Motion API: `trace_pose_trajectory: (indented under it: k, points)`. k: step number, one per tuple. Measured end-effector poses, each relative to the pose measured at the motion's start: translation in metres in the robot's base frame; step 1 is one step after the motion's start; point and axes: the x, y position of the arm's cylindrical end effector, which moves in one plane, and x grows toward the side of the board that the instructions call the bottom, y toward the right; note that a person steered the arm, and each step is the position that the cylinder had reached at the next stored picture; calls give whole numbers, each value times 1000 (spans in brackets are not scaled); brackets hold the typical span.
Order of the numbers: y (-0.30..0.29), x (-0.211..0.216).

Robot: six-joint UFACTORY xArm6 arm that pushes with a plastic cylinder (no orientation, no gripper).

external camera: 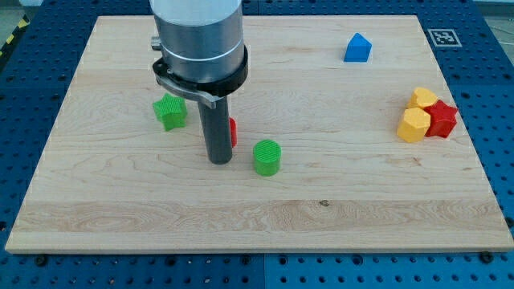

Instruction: Push the red circle to the top right of the green circle

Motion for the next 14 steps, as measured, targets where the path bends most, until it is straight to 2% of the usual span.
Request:
trace_pose_trajectory:
  k: [7,12,14]
  points:
    - [-28,-56]
    - [-3,-48]
    - [19,-65]
